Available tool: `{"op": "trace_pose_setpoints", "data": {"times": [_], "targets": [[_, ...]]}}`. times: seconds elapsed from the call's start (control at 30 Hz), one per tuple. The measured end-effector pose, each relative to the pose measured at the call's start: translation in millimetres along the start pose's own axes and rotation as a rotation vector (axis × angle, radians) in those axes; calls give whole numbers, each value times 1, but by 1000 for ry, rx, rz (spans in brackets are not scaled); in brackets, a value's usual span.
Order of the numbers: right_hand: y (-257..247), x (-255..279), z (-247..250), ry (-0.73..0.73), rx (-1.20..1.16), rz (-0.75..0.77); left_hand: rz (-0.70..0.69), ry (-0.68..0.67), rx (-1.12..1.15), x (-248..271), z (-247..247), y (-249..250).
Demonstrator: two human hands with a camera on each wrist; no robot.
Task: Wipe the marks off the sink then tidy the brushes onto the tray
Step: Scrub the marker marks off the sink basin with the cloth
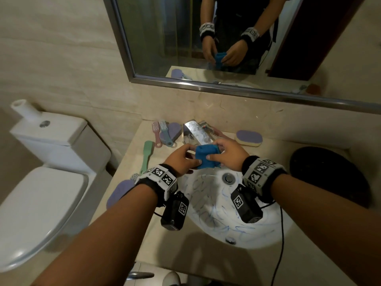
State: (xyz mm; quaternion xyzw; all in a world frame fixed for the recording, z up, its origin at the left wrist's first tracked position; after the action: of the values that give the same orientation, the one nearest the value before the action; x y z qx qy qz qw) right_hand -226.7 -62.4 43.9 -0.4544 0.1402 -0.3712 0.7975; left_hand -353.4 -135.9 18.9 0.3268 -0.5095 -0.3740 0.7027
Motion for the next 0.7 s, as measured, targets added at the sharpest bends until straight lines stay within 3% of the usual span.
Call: {"op": "trace_pose_setpoints", "data": {"times": [0.1,0.2,0.3,0.37,0.43,0.57,0.7], "targets": [[-5,2,-18,-122,-119,82,-28,93,1,3,5,-8],[5,-2,-26,-104,-223,133,3,170,-39,7,11,-28],[38,-11,-37,-85,-168,69,102,232,-368,9,15,-58],[62,-10,-51,-132,-37,-11,194,200,-657,8,11,-77],[84,-9,-64,-193,95,-78,250,156,-804,1,8,-92],[111,-18,-83,-278,218,-144,299,46,-937,-26,2,-112],[126,-47,-87,-215,252,-204,252,-12,-1017,-52,2,-117]]}}
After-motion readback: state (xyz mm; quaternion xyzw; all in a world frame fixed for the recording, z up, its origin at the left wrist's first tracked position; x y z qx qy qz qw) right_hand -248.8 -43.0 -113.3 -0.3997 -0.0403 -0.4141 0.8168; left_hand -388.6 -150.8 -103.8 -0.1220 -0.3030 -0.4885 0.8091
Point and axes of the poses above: each hand's wrist, its own x-axis away from the middle knuckle, its own z-axis out of the back of the hand, y = z × x, the point moved 7 cm from there along -x, towards the middle knuckle, and after that the axes turned 8 degrees about z, right-handed, at the moved point
